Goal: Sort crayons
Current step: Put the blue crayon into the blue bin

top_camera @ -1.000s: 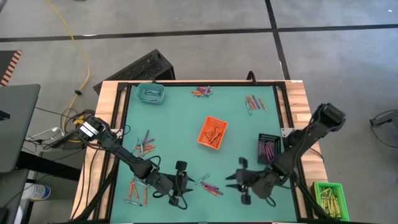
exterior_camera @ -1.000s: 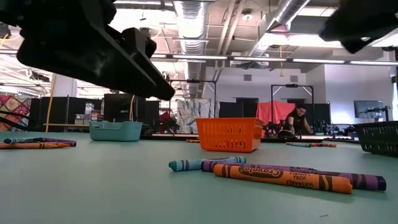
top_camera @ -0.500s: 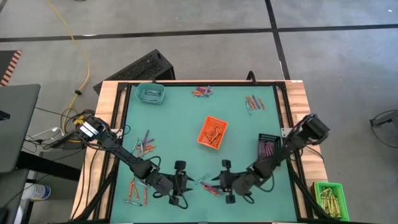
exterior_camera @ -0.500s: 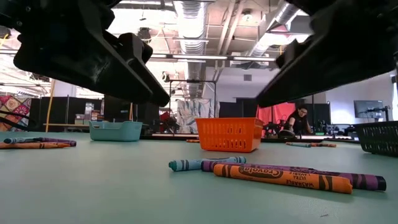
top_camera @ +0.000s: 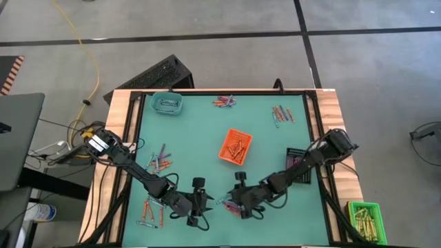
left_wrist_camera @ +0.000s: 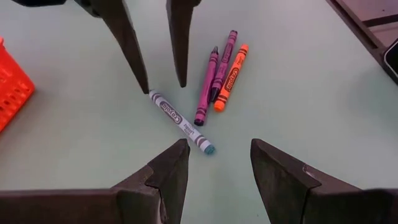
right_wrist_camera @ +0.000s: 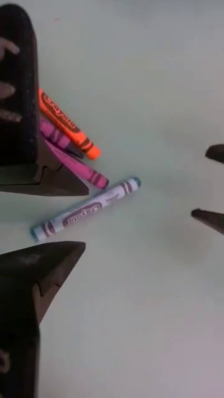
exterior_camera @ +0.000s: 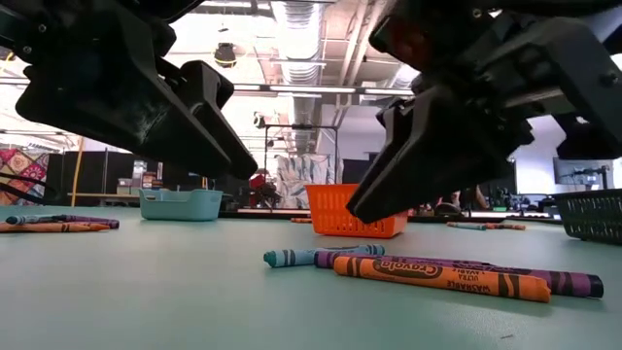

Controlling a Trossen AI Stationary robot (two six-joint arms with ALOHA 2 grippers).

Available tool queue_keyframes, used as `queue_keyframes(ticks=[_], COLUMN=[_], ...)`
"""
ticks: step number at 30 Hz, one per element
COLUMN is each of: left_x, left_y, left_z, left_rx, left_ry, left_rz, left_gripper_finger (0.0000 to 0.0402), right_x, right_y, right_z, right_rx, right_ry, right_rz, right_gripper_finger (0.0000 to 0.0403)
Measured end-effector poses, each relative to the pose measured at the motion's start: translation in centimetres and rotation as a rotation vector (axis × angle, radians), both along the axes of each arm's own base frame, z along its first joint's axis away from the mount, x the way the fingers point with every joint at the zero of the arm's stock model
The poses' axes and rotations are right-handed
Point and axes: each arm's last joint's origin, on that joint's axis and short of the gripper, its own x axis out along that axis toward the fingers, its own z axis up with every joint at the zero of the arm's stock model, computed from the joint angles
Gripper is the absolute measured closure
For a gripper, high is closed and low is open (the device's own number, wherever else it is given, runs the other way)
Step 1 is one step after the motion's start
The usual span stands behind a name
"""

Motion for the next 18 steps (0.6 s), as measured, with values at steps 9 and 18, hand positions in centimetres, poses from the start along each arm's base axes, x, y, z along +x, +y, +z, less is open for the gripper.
queue_keyframes(ticks=[9,18], left_x=[0.0,0.0], left_y=[0.0,0.0], left_z=[0.0,0.0], left_rx=[0.002,0.004], left_ry=[-0.001,0.000], left_rz=[-0.002,-0.004], left_gripper_finger=[0.0239,0.0239], right_x=[0.1,0.5], right_y=[-1.2,-1.9], right_z=[-0.5,-1.2], right_rx=[0.001,0.021], right_ry=[0.100,0.127], right_rz=[0.010,0.028], right_gripper_finger=[0.0282,0.0282])
